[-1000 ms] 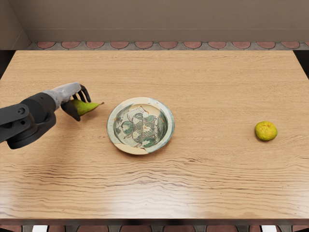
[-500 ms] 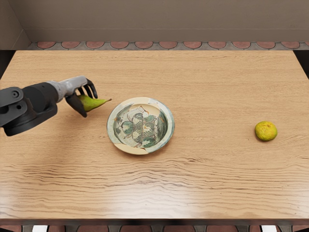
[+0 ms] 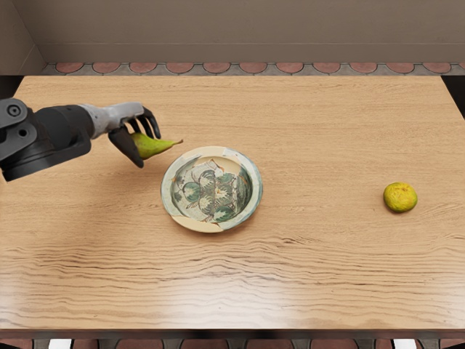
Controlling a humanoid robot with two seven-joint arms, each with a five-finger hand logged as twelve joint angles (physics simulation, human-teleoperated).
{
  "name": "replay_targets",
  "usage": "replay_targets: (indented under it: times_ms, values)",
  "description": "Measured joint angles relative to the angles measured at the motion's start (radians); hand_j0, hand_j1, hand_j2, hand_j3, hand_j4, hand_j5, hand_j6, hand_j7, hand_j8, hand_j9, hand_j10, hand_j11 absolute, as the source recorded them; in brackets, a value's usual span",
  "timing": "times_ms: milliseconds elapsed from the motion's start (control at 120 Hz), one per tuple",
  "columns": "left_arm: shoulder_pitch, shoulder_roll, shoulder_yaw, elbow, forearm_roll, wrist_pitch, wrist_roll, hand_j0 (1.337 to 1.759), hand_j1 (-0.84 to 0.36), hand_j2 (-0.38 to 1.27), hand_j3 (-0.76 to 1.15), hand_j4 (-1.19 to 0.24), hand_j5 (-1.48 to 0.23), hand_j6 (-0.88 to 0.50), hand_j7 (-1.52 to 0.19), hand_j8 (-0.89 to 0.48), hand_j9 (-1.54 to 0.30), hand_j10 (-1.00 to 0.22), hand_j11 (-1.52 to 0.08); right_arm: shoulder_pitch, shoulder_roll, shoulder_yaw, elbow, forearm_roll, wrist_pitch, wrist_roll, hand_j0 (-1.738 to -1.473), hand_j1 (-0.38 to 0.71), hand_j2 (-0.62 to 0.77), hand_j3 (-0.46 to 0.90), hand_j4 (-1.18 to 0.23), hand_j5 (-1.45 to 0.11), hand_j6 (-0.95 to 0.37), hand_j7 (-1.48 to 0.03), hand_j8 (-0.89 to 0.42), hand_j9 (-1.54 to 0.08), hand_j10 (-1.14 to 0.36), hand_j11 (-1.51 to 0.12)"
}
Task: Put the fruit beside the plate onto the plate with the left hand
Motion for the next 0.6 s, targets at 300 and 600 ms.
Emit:
replay_targets:
  times_ms: [300,600]
  values:
    - [-0.052,-0.015,0.000,0.000,-0.088,-0.071,0.000,1.652,-0.28,0.28,0.00,-0.47,-0.98,-0.34,-0.95,-0.35,-0.96,-0.54,-0.96,0.000,0.000,0.000,0.000,0.000,0.000,0.000,-1.658,-0.32,-0.01,0.00,-0.03,-0.03,-0.03,-0.03,-0.03,-0.03,-0.03,-0.03]
    - [-0.077,-0.057,-0.014,0.000,-0.156,-0.130,0.000,1.651,-0.32,0.33,0.00,-0.44,-1.04,-0.29,-1.00,-0.31,-1.00,-0.51,-1.00,0.000,0.000,0.000,0.000,0.000,0.000,0.000,-1.658,-0.32,-0.01,0.00,-0.03,-0.03,-0.03,-0.03,-0.03,-0.03,-0.03,-0.03]
